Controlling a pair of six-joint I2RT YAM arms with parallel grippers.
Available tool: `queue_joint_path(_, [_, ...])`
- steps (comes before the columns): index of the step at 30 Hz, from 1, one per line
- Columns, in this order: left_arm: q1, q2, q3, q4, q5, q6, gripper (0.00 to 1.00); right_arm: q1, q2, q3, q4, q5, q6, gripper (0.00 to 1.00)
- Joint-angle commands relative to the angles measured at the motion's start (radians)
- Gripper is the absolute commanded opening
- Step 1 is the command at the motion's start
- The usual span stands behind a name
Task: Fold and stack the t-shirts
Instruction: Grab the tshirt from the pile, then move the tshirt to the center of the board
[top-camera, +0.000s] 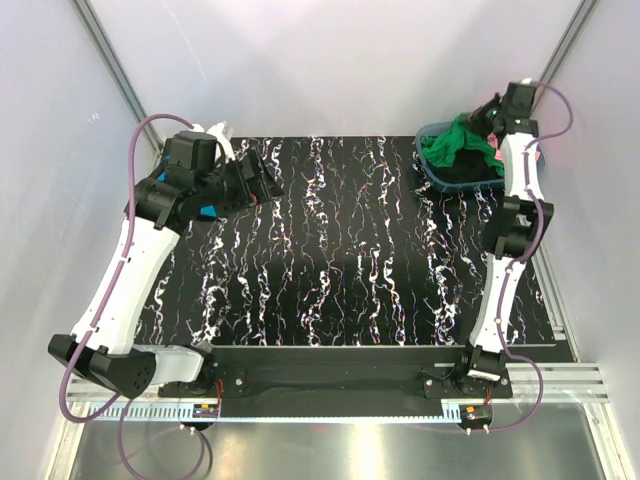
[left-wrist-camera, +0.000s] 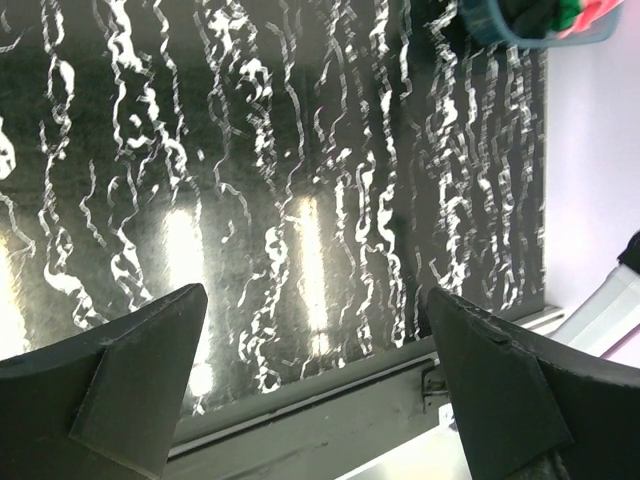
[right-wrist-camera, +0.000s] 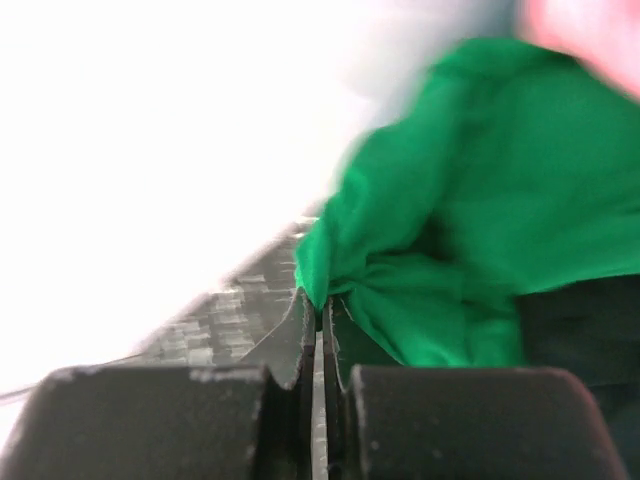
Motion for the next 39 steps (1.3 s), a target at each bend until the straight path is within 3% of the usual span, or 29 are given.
queue_joint_path(1, [0.015,-0.041,0.016,0.113,0.073,-0.022,0.99,-0.005,-0.295,-0.018,0.203,-0.140,0.136,0.00])
queue_joint_path(3, [0.026,-0.040,0.018,0.135,0.105,-0.045,0.99,-0.002,-0.427,-0.078,0.254,-0.244,0.231,0.00])
queue_joint_path(6, [0.033,-0.049,0.010,0.161,0.165,-0.078,0.99,0.026,-0.619,-0.190,0.271,-0.330,0.230,0.00])
queue_joint_path(9, [0.033,-0.080,-0.028,0.189,0.181,-0.105,0.99,0.072,-0.777,-0.250,0.159,-0.369,0.190,0.00])
queue_joint_path(12, [0.033,-0.095,-0.092,0.224,0.168,-0.136,0.99,0.141,-0.927,-0.423,0.110,-0.415,0.239,0.00])
queue_joint_path(17, [0.035,-0.107,-0.183,0.235,0.181,-0.173,0.99,0.332,-1.204,-0.950,0.067,-0.342,0.175,0.00])
queue_joint_path(21, [0.036,-0.149,-0.341,0.252,0.142,-0.187,0.99,0.441,-1.342,-1.464,0.125,-0.268,0.260,0.00])
queue_joint_path(24, [0.042,-0.161,-0.454,0.261,0.107,-0.197,0.99,0.511,-1.351,-1.638,0.127,-0.226,0.259,0.10])
queue_joint_path(25, [0.042,-0.161,-0.497,0.270,0.104,-0.197,0.99,0.517,-1.337,-1.652,0.109,-0.212,0.247,0.29])
queue_joint_path(28, [0.042,-0.124,-0.530,0.282,0.107,-0.176,0.98,0.517,-1.311,-1.579,-0.029,-0.125,0.147,0.43])
queue_joint_path(29, [0.042,-0.095,-0.533,0.281,0.102,-0.159,0.97,0.517,-1.299,-1.542,-0.063,-0.096,0.123,0.55])
queue_joint_path(30, [0.042,-0.081,-0.534,0.290,0.099,-0.150,0.96,0.515,-1.282,-1.502,-0.103,-0.059,0.075,0.58])
queue_joint_path(34, [0.032,0.029,-0.544,0.350,0.113,-0.105,0.93,0.509,-1.102,-1.278,-0.301,0.187,-0.019,0.62])
queue_joint_path(39, [0.001,0.231,-0.472,0.429,0.132,-0.101,0.85,0.421,-0.943,-1.198,-0.280,0.159,-0.113,0.52])
